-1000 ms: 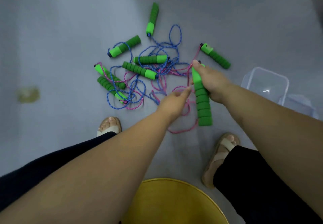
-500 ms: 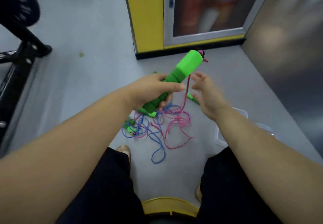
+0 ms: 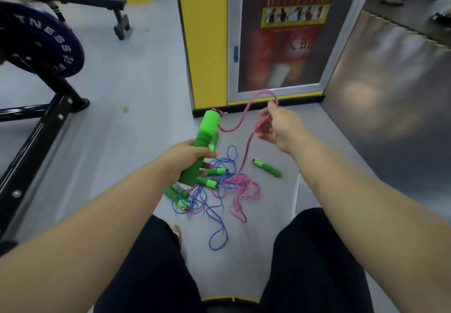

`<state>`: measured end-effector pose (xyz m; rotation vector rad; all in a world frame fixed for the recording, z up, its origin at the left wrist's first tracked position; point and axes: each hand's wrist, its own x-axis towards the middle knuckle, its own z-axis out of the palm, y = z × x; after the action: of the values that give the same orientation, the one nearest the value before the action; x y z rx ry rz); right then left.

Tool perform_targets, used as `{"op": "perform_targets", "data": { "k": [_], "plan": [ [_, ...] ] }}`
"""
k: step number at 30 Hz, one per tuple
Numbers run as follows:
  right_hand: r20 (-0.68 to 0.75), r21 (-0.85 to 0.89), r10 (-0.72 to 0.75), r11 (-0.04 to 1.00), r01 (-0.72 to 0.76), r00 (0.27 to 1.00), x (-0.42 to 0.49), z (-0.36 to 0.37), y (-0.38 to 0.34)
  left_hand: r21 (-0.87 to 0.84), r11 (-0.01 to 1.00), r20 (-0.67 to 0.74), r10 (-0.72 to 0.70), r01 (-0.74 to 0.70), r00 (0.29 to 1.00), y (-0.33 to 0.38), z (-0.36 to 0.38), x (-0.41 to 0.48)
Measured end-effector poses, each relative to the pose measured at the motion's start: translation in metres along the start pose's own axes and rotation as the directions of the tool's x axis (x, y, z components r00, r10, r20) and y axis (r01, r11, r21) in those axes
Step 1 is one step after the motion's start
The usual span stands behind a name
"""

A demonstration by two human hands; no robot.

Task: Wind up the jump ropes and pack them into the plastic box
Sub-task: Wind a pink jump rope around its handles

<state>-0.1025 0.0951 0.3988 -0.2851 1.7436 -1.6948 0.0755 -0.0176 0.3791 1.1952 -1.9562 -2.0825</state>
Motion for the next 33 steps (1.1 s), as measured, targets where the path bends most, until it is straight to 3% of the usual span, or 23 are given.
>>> {"op": "perform_targets", "data": {
  "k": [4, 6, 8, 11, 13, 16, 19, 21, 23, 25, 27, 30, 33],
  "plan": [
    [0.117, 0.285, 0.004, 0.958, -0.038, 0.993, -0.02, 0.01, -0.047, -0.184, 0.981, 0.138, 0.089, -0.063, 0.986, 0.008, 0.035, 0.001],
    [0.136, 0.394, -0.004, 0.918, -0.051, 0.991, -0.025, 0.01, -0.054, -0.14, 0.983, 0.159, 0.141, -0.119, 0.977, 0.014, 0.051, 0.002],
    [0.108, 0.468, -0.019, 0.883, -0.034, 0.994, -0.026, 0.005, -0.055, -0.061, 0.982, 0.061, 0.184, -0.181, 0.981, 0.02, 0.059, 0.003],
    [0.079, 0.479, -0.018, 0.878, -0.022, 0.997, -0.027, -0.005, -0.049, -0.121, 0.962, -0.067, 0.239, -0.246, 0.969, 0.031, 0.061, 0.007],
    [0.096, 0.485, -0.016, 0.874, -0.032, 0.995, -0.03, -0.006, -0.048, -0.194, 0.936, -0.022, 0.295, -0.294, 0.955, 0.04, 0.064, 0.007],
    [0.144, 0.515, -0.049, 0.857, -0.032, 0.988, -0.034, -0.004, -0.055, -0.112, 0.944, 0.064, 0.32, -0.311, 0.945, 0.053, 0.074, 0.001],
    [0.123, 0.527, -0.128, 0.849, 0.045, 0.984, -0.03, -0.012, -0.064, -0.181, 0.934, -0.053, 0.304, -0.309, 0.951, 0.066, 0.076, -0.001],
    [0.135, 0.353, -0.153, 0.931, 0.097, 0.979, -0.022, -0.022, -0.05, -0.316, 0.908, -0.07, 0.266, -0.274, 0.961, 0.078, 0.07, -0.004],
    [0.294, 0.043, -0.054, 0.998, 0.043, 0.954, -0.022, -0.028, -0.018, -0.405, 0.886, -0.04, 0.23, -0.226, 0.972, 0.089, 0.064, -0.007],
    [0.494, -0.271, 0.155, 0.962, -0.018, 0.855, -0.025, -0.027, 0.021, -0.46, 0.871, -0.008, 0.193, -0.176, 0.981, 0.094, 0.06, -0.01],
    [0.55, -0.486, 0.309, 0.874, -0.003, 0.776, -0.034, -0.022, 0.051, -0.49, 0.862, 0.0, 0.147, -0.129, 0.989, 0.094, 0.057, -0.009],
    [0.43, -0.47, 0.296, 0.88, -0.068, 0.853, -0.037, -0.021, 0.072, -0.504, 0.86, -0.071, 0.052, -0.081, 0.996, 0.079, 0.043, -0.003],
    [0.233, -0.402, 0.223, 0.909, -0.115, 0.947, -0.031, -0.035, 0.063, -0.395, 0.919, -0.171, -0.095, 0.02, 0.981, 0.047, 0.016, 0.007]
  ]
}}
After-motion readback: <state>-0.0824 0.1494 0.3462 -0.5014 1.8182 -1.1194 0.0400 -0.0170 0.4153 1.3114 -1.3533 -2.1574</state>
